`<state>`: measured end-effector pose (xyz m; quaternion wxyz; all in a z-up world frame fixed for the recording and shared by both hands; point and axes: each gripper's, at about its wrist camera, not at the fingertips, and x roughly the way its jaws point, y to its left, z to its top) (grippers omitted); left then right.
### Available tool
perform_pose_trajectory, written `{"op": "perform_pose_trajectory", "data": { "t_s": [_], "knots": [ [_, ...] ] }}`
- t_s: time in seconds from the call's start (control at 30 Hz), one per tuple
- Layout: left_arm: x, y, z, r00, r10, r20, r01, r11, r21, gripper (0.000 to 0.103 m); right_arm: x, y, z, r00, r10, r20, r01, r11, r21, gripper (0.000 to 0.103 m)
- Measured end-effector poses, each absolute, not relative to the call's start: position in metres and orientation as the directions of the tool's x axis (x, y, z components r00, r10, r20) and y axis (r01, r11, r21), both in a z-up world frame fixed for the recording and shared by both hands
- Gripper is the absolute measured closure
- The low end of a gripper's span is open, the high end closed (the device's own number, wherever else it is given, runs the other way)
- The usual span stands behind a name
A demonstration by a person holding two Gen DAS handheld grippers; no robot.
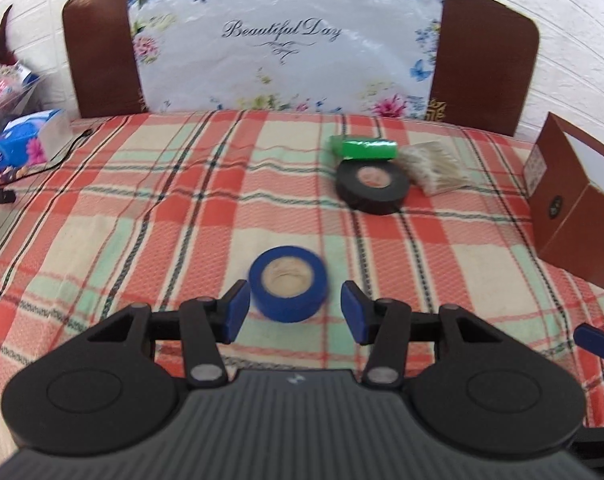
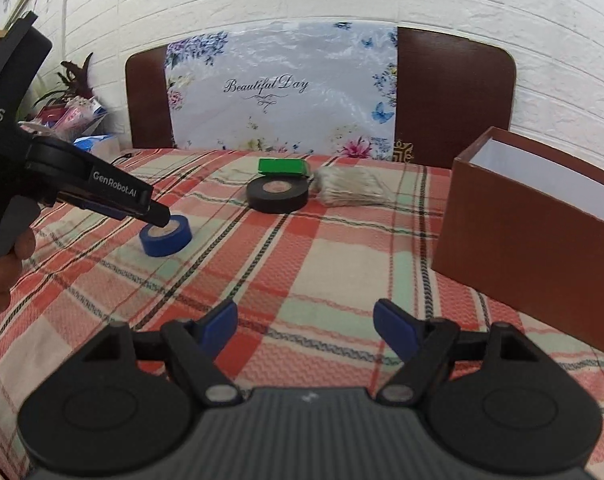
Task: Organize objects
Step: 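Move the open left tool back to the blue tape roll, then grasp the blue tape roll by its rim with the left tool, then place the blue tape roll into the brown box and release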
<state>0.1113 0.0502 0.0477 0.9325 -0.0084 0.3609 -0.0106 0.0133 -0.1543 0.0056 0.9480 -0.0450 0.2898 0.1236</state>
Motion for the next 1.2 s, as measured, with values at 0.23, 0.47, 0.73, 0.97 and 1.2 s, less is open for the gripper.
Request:
{"op": "perform_pose_trajectory", "data": {
  "t_s": [0.23, 0.47, 0.73, 0.97, 1.2],
  "knots": [
    [0.112, 0.071, 0.036, 0.722, -0.011, -0.691, -0.025, 0.999, -0.042, 0.051, 0.016, -0.147, -0.004, 0.765, 0.206, -0.610, -0.267, 0.964, -0.009, 0.025],
    [0.123, 0.105, 0.038, 0.716, 0.000, -0.698, -0.117, 0.986, -0.121, 0.051, 0.024, -0.151, -0.019, 0.714, 0.206, -0.670, -0.253, 0.967, 0.028, 0.024],
    [0.149, 0.104, 0.035, 0.695, -0.066, -0.716, -0.083, 0.982, -0.171, 0.052, 0.024, -0.154, -0.023, 0.714, 0.213, -0.667, -0.254, 0.967, 0.036, 0.020],
    [0.162, 0.092, 0.015, 0.663, -0.125, -0.738, -0.013, 0.984, -0.178, 0.084, 0.023, -0.156, -0.023, 0.717, 0.218, -0.662, -0.261, 0.965, 0.035, 0.020],
    [0.133, 0.024, 0.015, 0.530, -0.395, -0.750, 0.228, 0.919, -0.323, 0.084, 0.016, -0.151, -0.020, 0.726, 0.247, -0.642, -0.318, 0.948, 0.005, 0.022]
  ]
}}
